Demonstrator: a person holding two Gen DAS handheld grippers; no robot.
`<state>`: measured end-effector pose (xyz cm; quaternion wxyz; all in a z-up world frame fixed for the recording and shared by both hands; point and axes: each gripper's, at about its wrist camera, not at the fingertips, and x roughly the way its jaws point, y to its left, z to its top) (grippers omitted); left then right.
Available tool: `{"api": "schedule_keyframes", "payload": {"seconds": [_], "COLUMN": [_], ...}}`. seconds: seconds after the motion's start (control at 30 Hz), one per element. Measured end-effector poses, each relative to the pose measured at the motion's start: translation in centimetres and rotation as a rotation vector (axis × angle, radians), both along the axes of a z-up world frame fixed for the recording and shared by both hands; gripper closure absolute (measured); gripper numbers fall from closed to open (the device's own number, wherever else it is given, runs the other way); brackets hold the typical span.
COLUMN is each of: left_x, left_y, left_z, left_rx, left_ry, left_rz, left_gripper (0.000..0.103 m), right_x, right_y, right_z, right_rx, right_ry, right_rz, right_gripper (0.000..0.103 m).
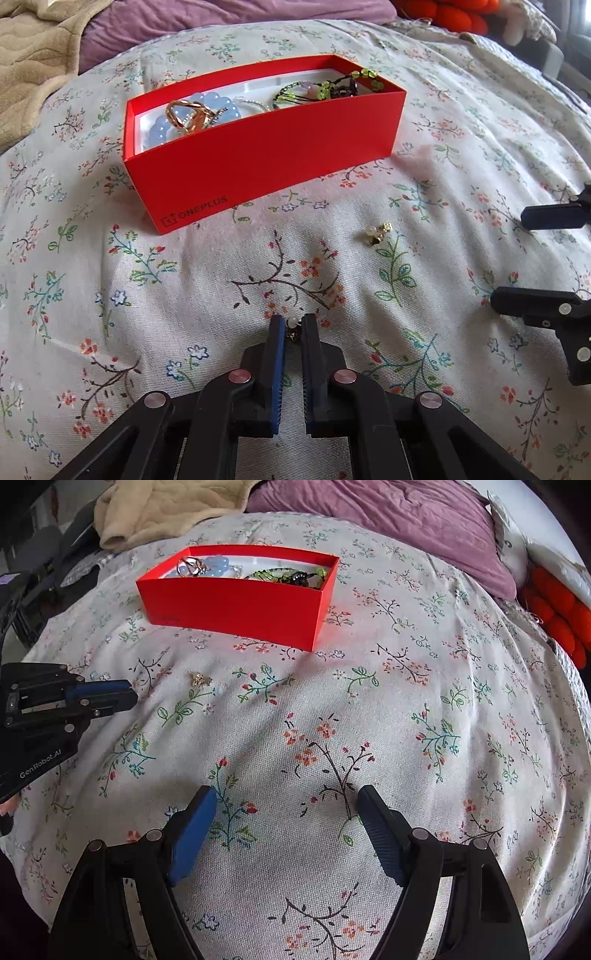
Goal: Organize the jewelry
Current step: 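Close the left tool on the nearer small gold stud, then close the right tool on the other small gold stud while the left tool holds its stud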
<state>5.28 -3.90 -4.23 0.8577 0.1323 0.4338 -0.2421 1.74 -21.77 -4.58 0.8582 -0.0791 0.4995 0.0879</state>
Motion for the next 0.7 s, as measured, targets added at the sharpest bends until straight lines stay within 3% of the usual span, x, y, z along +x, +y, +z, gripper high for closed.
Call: {"api": "schedule_keyframes", "payload": {"seconds": [0.23, 0.7], "left_x": [0.5, 1.8], "left_y": [1.4, 4.0], "left_z": [0.5, 1.3], "left_rx": [0.029, 0.024], "left_ry": [-0.009, 0.001], "left_rz": [0.063, 0.145], "left_gripper": [0.100, 0.100], "right_x": [1.0, 4.2], "right_y": [1.5, 4.3], "right_z": [-0.1, -0.1], "right_rx": [0.015, 0.066], "right_ry": [-0.004, -0.034], "right_rz": [0.018, -0.056], "right_gripper": [0.022, 0.023]}}
